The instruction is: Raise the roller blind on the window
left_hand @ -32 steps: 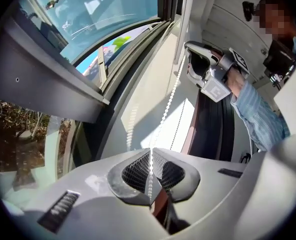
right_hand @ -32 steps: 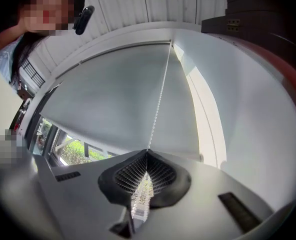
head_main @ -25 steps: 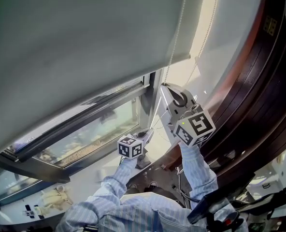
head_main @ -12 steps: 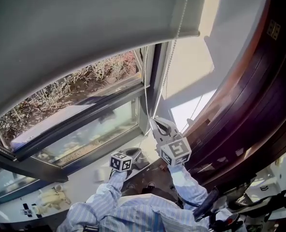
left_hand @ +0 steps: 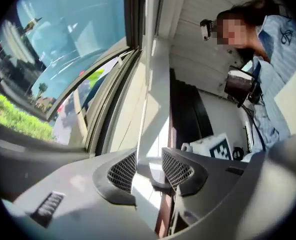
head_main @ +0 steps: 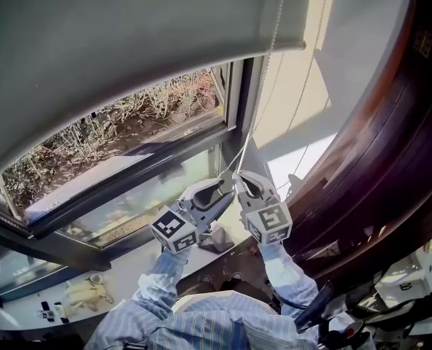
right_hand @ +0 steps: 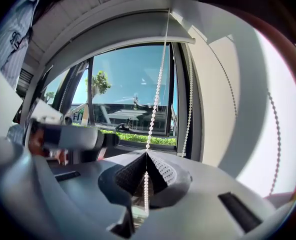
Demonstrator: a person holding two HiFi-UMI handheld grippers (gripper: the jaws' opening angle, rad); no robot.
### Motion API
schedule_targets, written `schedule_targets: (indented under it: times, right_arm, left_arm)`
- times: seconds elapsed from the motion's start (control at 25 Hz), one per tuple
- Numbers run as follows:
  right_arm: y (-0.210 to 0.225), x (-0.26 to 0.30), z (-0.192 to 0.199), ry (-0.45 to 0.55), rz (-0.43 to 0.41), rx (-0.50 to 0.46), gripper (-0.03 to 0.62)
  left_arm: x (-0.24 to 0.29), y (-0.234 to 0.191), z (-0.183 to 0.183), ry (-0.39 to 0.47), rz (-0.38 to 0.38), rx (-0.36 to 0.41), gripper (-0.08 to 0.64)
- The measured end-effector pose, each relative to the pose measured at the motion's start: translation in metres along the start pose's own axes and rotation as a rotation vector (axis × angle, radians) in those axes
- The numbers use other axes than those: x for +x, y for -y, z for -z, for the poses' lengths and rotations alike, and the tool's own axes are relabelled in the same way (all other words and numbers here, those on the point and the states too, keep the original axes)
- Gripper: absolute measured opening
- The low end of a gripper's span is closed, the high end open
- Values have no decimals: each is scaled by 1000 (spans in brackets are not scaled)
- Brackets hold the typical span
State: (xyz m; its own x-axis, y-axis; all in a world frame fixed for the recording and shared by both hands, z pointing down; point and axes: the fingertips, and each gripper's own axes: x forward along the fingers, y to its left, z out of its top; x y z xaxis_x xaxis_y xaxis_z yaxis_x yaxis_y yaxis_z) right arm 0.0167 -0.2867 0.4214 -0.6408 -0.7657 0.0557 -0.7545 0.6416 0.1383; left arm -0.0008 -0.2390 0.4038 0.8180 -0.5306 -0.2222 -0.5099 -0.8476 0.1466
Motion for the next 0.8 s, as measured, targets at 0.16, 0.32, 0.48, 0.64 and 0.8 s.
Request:
schedule_targets:
  times: [0.16,0.32,0.48,0.64,0.8]
  right_arm:
    - [-6,0,4,-6,-9,9,6]
    - [-4,-2,1,5,-2,6,6]
    - [-3,-5,2,10,9,12,6]
    - [-4,-6,2,20,14,16,6]
    - [-6,-7,1,30,15,21,6]
  left_arm:
    - [44,6,-98,114,49,95,132]
    - [86,5,-168,153,62,182,132]
    - [108,7,-204,179,66,233,130]
    - [119,6,-214,178,71,245,39]
    - [116,3,-213,206,83,151,13]
